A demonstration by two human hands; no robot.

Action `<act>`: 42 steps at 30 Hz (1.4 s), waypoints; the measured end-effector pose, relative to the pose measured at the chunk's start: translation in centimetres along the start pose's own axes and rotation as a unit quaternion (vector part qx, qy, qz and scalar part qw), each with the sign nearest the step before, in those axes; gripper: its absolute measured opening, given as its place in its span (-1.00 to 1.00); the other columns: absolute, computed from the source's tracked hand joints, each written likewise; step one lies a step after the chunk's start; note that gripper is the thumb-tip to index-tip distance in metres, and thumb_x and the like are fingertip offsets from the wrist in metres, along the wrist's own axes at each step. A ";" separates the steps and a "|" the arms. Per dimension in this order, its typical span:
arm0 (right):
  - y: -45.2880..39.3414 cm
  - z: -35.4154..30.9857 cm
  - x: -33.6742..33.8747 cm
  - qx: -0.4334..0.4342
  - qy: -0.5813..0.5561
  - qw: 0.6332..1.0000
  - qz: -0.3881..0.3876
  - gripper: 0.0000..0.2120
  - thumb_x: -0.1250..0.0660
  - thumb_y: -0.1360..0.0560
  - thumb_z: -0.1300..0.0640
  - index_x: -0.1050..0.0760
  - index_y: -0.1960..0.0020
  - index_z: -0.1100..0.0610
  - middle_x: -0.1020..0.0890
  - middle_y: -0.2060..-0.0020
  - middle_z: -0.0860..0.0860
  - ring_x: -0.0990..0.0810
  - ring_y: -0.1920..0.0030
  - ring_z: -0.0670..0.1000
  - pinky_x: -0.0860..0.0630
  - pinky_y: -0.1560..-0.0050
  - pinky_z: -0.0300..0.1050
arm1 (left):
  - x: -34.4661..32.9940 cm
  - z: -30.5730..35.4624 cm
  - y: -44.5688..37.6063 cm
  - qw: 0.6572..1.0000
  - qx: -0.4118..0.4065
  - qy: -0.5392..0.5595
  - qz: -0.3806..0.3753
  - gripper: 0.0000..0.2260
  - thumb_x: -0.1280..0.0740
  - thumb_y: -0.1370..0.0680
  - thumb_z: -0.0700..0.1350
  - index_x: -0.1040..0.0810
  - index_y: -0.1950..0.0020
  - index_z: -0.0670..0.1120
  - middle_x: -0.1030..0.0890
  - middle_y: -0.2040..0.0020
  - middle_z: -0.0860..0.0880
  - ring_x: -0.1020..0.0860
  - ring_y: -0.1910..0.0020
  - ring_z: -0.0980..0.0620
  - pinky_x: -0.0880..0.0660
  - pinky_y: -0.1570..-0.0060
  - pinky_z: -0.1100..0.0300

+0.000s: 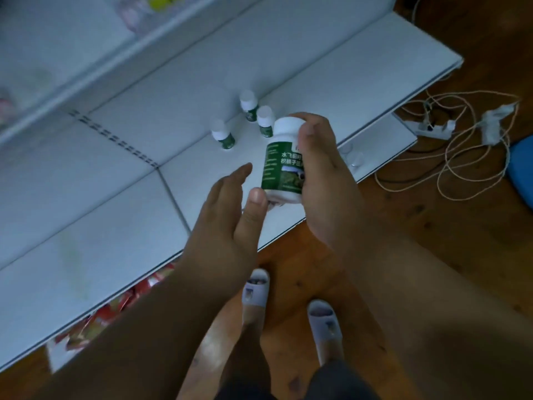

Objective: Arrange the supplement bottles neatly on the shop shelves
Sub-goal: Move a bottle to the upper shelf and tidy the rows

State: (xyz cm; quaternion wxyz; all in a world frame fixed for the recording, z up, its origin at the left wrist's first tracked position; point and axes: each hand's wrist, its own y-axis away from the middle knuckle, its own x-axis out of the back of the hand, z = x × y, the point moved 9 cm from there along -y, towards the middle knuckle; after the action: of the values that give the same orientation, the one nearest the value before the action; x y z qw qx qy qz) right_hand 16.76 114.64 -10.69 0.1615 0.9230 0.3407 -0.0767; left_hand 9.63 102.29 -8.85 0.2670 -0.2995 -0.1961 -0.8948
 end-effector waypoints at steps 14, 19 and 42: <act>24.7 -20.2 -23.6 0.035 -0.067 0.943 -0.324 -0.81 -0.08 -0.66 0.04 -0.44 -0.14 0.05 -0.59 0.19 -0.03 -0.59 0.24 -0.04 -0.58 0.24 -0.10 | 23.3 13.0 27.9 0.975 -0.012 -0.049 0.218 -0.40 0.07 -0.56 0.34 -0.26 -0.50 0.08 -0.39 -0.39 0.14 -0.35 -0.38 0.14 -0.38 -0.29 0.00; 34.2 -20.4 -34.4 0.040 0.008 0.898 -0.438 -0.70 -0.12 -0.56 -0.08 -0.42 -0.20 0.04 -0.62 0.21 -0.08 -0.61 0.23 -0.10 -0.57 0.23 -0.19 | 31.7 8.5 39.2 0.945 0.042 -0.058 0.318 -0.34 0.08 -0.52 0.41 -0.20 -0.53 0.12 -0.33 -0.44 0.17 -0.29 -0.42 0.20 -0.34 -0.37 0.01; 52.4 -4.7 -76.9 0.105 0.200 0.808 -0.544 -0.61 -0.13 -0.43 -0.32 -0.36 -0.19 -0.20 -0.56 -0.13 -0.02 -0.65 -0.04 -0.08 -0.61 0.13 -0.20 | 56.3 -21.5 64.3 0.892 0.269 -0.103 0.348 -0.21 0.20 -0.39 0.56 0.13 -0.55 0.24 0.02 -0.57 0.24 0.02 -0.54 0.16 -0.04 -0.49 0.09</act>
State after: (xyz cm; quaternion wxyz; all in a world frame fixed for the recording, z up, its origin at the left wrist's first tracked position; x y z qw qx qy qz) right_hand -7.02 32.34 26.00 -0.0768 0.5928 0.8017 -0.0010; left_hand 0.50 20.80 23.50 0.6101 -0.3556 -0.3383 -0.6220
